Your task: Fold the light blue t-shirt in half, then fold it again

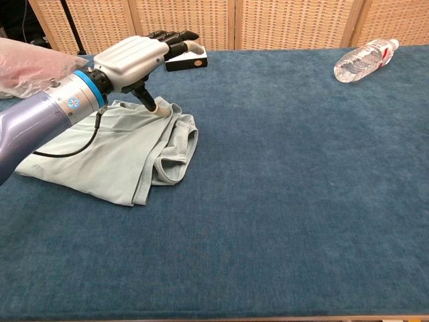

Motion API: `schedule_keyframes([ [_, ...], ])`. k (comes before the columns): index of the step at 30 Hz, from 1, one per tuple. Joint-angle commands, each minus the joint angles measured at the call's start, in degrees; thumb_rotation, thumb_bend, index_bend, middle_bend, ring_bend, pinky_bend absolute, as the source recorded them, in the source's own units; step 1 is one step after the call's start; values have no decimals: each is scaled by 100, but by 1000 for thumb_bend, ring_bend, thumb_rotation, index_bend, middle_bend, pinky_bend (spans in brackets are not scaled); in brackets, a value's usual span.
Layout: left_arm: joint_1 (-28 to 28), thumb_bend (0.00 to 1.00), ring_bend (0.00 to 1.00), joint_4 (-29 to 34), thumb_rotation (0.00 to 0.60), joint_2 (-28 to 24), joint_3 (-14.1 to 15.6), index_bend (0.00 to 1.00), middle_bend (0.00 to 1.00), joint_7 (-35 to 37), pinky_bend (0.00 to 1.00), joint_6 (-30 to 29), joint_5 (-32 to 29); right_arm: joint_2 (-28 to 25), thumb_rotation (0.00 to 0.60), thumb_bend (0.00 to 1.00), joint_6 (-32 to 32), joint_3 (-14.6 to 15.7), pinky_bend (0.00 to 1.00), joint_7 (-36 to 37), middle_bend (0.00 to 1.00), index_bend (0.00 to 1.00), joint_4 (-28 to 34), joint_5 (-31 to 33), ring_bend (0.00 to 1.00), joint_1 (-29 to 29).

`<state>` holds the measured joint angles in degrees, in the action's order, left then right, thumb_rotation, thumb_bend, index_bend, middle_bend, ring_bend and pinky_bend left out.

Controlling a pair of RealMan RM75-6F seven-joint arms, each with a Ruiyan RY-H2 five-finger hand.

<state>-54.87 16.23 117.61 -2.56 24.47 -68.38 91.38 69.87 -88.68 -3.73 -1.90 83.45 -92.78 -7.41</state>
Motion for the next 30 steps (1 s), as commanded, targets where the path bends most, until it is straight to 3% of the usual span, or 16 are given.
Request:
schedule_keyframes([
  [1, -106, 0, 0, -77, 600, 85, -27, 0, 0, -36, 0, 79, -21, -7, 600, 0, 28, -17, 0, 26, 0, 0, -13, 39, 0, -10],
  [13, -389, 0, 0, -433, 600, 454, -43, 0, 0, -192, 0, 650, -128, -28, 600, 0, 118, -63, 0, 106, 0, 0, -58, 189, 0, -35],
  [30, -305, 0, 0, -299, 600, 219, -35, 0, 0, -226, 0, 465, -208, -43, 600, 0, 53, -20, 0, 83, 0, 0, 1, 120, 0, -14],
])
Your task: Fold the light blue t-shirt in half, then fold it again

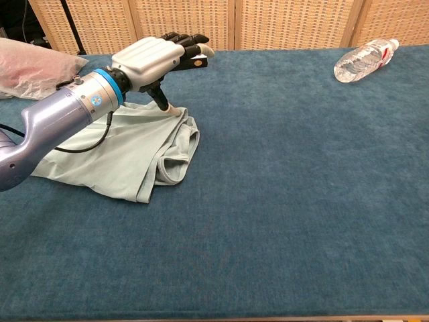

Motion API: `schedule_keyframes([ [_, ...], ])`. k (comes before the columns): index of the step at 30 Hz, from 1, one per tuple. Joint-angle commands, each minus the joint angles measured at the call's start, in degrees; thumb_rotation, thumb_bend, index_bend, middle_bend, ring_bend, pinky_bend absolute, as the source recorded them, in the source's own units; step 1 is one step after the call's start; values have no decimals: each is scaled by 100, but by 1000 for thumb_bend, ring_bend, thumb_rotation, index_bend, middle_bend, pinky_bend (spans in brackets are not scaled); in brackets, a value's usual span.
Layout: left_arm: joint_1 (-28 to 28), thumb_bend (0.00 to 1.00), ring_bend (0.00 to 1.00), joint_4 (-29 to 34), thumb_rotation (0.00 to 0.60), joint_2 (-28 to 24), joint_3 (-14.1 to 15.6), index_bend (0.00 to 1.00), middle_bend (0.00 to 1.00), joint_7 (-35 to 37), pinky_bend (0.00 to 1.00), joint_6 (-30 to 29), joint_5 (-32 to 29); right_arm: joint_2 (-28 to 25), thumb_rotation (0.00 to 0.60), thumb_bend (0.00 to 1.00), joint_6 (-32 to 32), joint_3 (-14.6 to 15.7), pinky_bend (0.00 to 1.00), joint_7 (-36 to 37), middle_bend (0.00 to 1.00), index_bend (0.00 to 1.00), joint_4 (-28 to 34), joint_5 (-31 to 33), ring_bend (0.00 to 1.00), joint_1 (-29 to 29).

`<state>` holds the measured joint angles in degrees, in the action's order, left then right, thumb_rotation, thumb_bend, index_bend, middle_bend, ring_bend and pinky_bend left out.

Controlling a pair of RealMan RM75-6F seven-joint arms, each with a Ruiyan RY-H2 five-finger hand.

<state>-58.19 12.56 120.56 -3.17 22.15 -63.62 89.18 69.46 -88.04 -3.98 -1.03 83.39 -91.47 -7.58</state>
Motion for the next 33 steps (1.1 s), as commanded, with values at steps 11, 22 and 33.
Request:
schedule_keyframes([
  [11, 249, 0, 0, 838, 600, -758, 260, 0, 0, 118, 0, 95, 148, 11, 600, 0, -89, 56, 0, -91, 0, 0, 38, -122, 0, 28],
  [22, 708, 0, 0, 1703, 600, -1471, 171, 0, 0, 541, 0, -796, 129, 26, 600, 0, -149, 122, 0, -184, 0, 0, 72, -249, 0, 51],
  [33, 1814, 0, 0, 3778, 600, -3137, 177, 0, 0, 20, 0, -1623, -172, -49, 600, 0, -331, 119, 0, -142, 0, 0, 170, -338, 0, 112],
])
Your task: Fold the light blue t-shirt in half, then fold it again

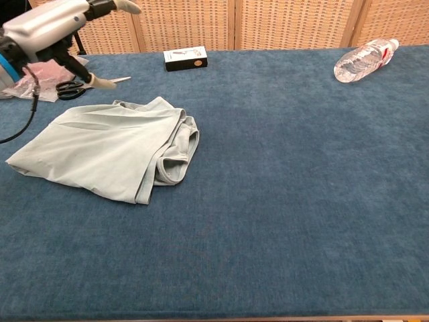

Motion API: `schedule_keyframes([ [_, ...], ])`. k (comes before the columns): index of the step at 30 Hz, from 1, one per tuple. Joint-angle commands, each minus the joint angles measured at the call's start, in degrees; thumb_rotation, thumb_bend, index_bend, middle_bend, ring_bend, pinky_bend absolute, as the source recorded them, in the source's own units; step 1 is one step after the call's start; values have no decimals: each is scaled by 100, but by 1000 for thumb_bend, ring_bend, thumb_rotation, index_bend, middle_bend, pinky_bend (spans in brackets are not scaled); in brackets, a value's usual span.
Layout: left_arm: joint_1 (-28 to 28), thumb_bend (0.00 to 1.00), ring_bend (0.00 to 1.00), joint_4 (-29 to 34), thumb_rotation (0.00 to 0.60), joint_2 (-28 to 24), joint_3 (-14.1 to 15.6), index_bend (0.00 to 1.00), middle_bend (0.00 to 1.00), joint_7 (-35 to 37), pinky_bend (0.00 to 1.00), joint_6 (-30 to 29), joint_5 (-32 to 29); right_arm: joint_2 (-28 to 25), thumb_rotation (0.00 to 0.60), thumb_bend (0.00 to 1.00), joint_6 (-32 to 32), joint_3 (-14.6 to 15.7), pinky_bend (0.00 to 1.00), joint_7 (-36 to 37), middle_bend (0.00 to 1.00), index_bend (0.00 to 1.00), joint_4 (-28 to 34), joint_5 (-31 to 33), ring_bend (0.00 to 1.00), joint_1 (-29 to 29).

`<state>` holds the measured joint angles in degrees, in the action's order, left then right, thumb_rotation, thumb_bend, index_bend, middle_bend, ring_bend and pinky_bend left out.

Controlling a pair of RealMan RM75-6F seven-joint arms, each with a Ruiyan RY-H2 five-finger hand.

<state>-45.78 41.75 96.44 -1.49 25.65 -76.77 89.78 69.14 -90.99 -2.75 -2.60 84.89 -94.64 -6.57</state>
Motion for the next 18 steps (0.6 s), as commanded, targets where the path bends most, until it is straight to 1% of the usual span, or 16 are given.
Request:
schedule_keyframes([
  [1, 791, 0, 0, 1267, 600, -1021, 56, 0, 0, -479, 0, -396, -300, -33, 600, 0, -64, -4, 0, 26, 0, 0, 38, -36, 0, 21],
  [4, 1221, 0, 0, 2142, 600, -1590, 109, 0, 0, -811, 0, -502, -526, -67, 600, 0, -114, -11, 0, 53, 0, 0, 77, -52, 0, 39],
  [8, 1700, 0, 0, 2983, 600, -2073, 150, 0, 0, -1078, 0, -670, -776, -110, 600, 0, -164, -30, 0, 100, 0, 0, 117, -50, 0, 59],
  [11, 2092, 0, 0, 3385, 600, -2305, 216, 0, 0, -1277, 0, -901, -893, -151, 600, 0, -196, -55, 0, 156, 0, 0, 141, -28, 0, 73],
  [18, 2852, 0, 0, 3928, 600, -2547, 282, 0, 0, -1556, 0, -1468, -982, -242, 600, 0, -192, -123, 0, 249, 0, 0, 182, 112, 0, 101],
])
